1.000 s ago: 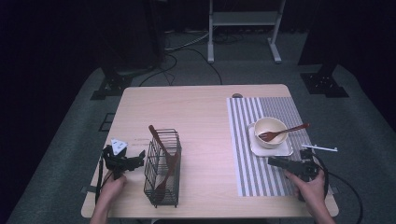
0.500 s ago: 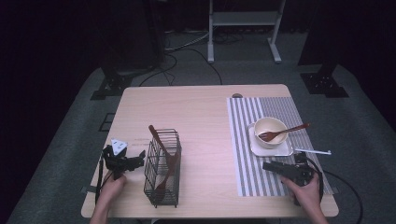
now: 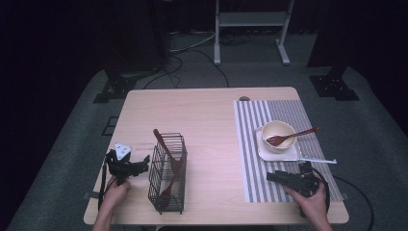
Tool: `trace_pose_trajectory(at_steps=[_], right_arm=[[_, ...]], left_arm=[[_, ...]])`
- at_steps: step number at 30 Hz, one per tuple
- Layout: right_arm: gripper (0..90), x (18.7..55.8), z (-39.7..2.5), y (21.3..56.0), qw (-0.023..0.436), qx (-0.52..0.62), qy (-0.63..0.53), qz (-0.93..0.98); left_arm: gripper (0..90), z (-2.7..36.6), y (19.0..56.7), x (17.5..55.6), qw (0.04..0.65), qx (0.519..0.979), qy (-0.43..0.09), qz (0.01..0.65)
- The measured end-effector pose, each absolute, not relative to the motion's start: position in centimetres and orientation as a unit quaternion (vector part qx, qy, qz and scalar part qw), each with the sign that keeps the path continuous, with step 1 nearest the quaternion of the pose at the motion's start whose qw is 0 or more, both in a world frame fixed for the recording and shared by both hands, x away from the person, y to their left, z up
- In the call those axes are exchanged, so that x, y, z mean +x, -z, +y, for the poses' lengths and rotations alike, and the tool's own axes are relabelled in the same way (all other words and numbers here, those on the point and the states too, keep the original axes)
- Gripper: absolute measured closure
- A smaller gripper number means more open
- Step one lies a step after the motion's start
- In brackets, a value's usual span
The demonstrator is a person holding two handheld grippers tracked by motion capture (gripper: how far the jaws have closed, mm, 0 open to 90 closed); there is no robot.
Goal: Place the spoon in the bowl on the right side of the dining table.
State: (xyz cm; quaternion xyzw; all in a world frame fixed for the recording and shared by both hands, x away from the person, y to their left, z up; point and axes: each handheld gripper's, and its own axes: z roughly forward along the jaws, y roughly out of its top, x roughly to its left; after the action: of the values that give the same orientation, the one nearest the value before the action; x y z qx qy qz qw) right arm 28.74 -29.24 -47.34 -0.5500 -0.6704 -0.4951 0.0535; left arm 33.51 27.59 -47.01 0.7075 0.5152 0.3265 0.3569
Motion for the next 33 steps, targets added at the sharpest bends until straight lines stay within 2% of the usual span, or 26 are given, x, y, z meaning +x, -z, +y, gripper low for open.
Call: trace_pose_trajectory(at_steps=[19, 33], right_arm=[[33.1, 27.4, -28.2, 47.3, 0.062, -0.54, 0.504, -0.672], [32.6, 25.7, -27.5, 47.1, 0.047, -0.526, 0.499, -0.687]], left_arm=[[0.0, 27.6, 47.0, 33.5, 0.357, 0.708, -0.326, 0.515], [0.0, 27.7, 47.0, 33.6, 0.358, 0.706, -0.325, 0.517]])
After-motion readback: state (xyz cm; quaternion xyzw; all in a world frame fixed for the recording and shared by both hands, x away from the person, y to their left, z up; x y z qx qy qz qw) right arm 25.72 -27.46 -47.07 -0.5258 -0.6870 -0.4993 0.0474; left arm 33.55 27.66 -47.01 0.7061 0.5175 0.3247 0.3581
